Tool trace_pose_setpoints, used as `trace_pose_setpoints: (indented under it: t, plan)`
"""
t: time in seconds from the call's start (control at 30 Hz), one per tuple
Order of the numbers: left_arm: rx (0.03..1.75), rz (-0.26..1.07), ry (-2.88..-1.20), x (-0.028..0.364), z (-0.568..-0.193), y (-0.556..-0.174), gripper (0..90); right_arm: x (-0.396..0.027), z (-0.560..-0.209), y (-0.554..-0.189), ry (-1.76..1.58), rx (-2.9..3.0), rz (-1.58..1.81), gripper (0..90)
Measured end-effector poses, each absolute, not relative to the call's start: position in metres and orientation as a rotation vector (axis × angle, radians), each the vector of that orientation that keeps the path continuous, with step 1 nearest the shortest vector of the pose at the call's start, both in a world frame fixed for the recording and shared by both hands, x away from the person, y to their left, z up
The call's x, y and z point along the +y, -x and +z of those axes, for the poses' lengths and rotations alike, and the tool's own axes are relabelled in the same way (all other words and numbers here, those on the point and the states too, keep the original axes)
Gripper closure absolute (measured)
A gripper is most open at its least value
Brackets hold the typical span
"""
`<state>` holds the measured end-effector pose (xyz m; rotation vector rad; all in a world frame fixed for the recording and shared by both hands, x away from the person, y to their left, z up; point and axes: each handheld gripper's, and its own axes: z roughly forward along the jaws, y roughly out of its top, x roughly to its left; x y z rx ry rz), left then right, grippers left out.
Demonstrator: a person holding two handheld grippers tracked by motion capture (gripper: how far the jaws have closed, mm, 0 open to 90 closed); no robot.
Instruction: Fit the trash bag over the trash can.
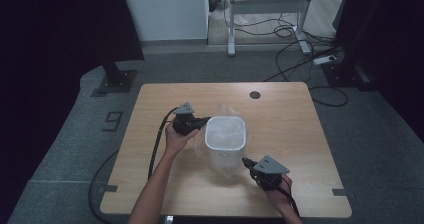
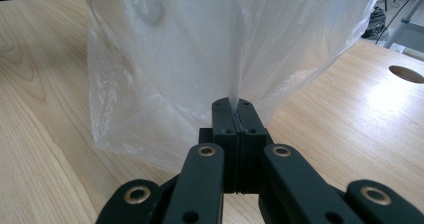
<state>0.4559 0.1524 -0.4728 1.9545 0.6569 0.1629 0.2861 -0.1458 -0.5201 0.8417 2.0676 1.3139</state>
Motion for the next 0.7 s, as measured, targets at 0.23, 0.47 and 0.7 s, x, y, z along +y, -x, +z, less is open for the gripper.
trace_pose_setpoints:
  t: [0.23, 0.47, 0.7]
  plan:
    - [0.708, 0.143, -2.008, 0.150, -0.485, -0.460, 90.0, -0.144, -0.523, -0.288, -0.841, 2.085, 1.299, 89.1]
    - [0.715, 0.138, -2.034, 0.146, -0.493, -0.459, 90.0, -0.142, -0.525, -0.290, -0.849, 2.104, 1.285, 89.1]
    - [0.704, 0.142, -2.036, 0.144, -0.494, -0.456, 90.0, -0.143, -0.530, -0.292, -0.863, 2.119, 1.273, 89.1]
